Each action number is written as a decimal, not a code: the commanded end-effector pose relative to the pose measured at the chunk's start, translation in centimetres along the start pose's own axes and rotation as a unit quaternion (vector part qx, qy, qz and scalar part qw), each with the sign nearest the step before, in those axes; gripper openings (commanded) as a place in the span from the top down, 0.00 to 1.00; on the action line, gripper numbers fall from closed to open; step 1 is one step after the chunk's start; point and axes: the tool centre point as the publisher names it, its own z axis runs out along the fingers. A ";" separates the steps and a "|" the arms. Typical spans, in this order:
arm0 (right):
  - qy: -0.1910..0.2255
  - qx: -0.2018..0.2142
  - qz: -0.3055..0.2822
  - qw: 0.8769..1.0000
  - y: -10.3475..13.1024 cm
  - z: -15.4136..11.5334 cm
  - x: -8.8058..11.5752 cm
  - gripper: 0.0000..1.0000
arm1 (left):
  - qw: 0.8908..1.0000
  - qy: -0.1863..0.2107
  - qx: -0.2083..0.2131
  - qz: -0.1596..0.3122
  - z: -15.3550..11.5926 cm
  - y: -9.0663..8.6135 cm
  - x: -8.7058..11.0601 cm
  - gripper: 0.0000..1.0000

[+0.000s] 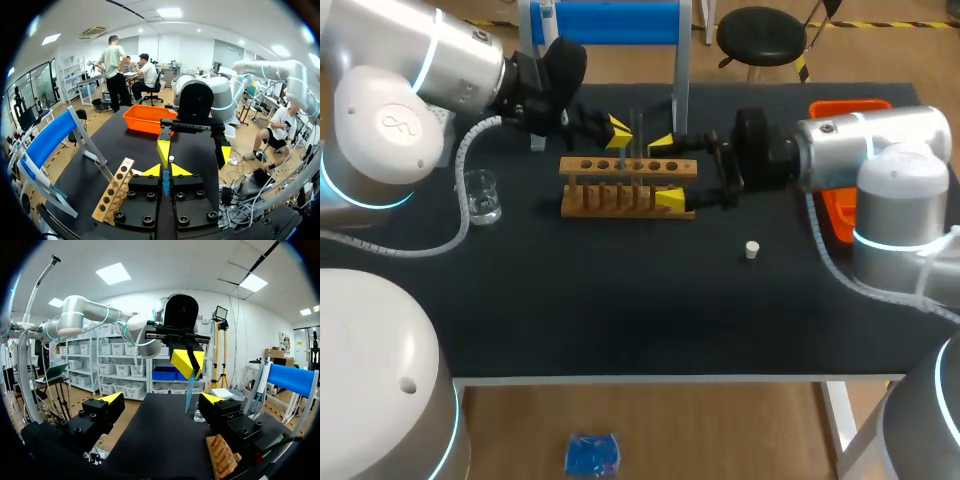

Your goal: Invert the test tube, pick up the pipette, mount the tip to pipette, aspirate from beaker and dispense into the tube, eject the tip, return the pipette, and cap with the stopper.

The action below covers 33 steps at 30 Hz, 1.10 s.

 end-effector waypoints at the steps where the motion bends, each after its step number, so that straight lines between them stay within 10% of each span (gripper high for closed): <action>1: -0.001 -0.003 0.003 1.000 -0.1 1.5 -0.7 0.00 | 1.000 0.001 -0.002 0.000 -0.1 -0.1 0.0 1.00; 19: -0.005 -0.016 0.019 1.000 0.1 3.7 -1.6 0.01 | 1.000 0.001 -0.002 0.000 -0.1 -0.1 0.0 1.00; 21: -0.006 -0.017 0.019 1.000 0.0 3.8 -1.7 0.25 | 1.000 0.001 -0.002 0.000 -0.1 -0.1 0.0 1.00; 27: -0.005 -0.019 0.020 1.000 -0.1 4.1 -1.7 0.51 | 1.000 0.001 -0.002 0.000 -0.1 -0.1 0.0 1.00; 33: -0.005 -0.022 0.020 1.000 -0.2 4.3 -1.7 0.53 | 1.000 0.001 -0.002 0.000 -0.1 -0.1 0.0 1.00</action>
